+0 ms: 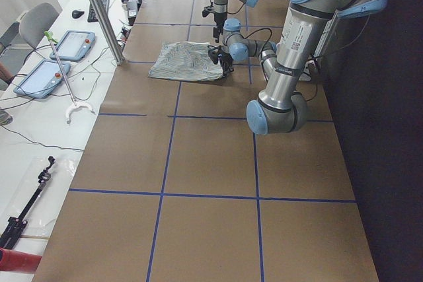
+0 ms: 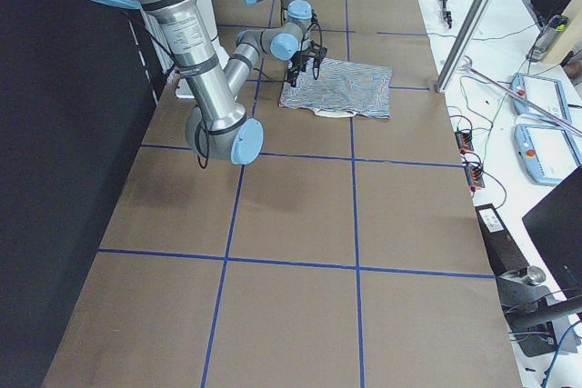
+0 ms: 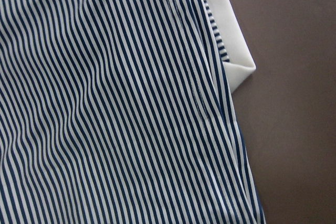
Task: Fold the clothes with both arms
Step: 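Move the right gripper to the shirt's near edge beside the left gripper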
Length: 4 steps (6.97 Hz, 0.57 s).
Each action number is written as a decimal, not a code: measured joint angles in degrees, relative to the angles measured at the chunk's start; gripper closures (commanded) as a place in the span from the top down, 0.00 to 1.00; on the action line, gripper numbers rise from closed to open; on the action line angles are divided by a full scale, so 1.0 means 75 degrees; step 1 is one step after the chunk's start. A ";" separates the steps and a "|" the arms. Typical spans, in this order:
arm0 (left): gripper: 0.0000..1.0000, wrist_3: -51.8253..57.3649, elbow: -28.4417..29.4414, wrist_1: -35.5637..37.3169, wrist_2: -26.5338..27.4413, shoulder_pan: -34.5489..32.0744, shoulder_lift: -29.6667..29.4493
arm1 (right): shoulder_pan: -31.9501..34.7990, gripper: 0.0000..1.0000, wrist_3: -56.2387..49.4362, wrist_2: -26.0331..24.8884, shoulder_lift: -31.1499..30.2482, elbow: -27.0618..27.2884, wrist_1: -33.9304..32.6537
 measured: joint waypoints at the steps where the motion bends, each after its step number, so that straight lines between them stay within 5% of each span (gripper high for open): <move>1: 0.00 0.0071 -0.0013 0.0016 0.0000 -0.0003 -0.0005 | -0.0414 1.00 0.1161 -0.0462 -0.0023 -0.0046 0.0003; 4: 0.00 0.0144 -0.0029 0.0015 0.0001 -0.0006 -0.0027 | -0.0910 1.00 0.2898 -0.1311 0.0000 -0.0459 0.0012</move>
